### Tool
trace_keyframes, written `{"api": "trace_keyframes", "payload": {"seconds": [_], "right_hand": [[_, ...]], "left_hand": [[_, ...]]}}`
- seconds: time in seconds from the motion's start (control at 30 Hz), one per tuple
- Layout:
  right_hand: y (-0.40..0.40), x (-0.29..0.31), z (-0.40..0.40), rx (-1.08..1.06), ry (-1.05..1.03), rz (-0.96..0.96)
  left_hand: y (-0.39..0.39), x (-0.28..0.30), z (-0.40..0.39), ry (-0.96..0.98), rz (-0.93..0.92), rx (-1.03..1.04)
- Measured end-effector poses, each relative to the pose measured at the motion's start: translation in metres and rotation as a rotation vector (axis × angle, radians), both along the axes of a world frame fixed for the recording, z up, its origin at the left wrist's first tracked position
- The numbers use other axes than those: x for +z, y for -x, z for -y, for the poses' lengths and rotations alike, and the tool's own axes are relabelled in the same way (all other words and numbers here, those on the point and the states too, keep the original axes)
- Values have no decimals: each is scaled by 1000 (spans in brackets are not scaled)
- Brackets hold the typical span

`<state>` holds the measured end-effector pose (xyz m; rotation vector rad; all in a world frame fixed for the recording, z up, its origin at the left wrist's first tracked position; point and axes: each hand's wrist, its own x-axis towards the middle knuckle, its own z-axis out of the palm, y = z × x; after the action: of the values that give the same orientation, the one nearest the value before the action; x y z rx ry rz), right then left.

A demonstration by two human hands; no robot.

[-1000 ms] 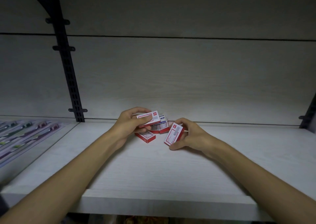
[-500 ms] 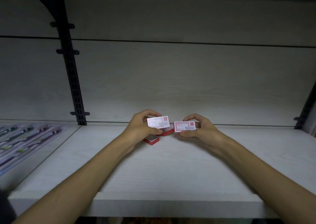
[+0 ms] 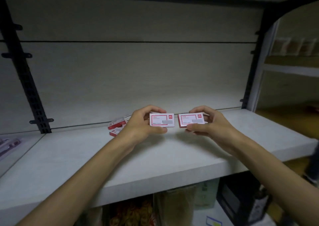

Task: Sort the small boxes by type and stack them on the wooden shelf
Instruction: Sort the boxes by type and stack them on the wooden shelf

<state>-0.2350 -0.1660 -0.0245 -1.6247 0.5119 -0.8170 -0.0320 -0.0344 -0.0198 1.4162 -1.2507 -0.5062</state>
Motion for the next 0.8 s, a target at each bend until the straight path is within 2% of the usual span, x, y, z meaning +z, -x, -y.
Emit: {"api": "trace_keyframes", "payload": {"seconds": [0.13,0.8], "right_hand": [[65,-1,8,-20,-19,31],[426,-7,116,-31,34,-88]], "left_hand": [[51,-1,19,-20,37,-44],[411,-32,144,1,11,-178]]}}
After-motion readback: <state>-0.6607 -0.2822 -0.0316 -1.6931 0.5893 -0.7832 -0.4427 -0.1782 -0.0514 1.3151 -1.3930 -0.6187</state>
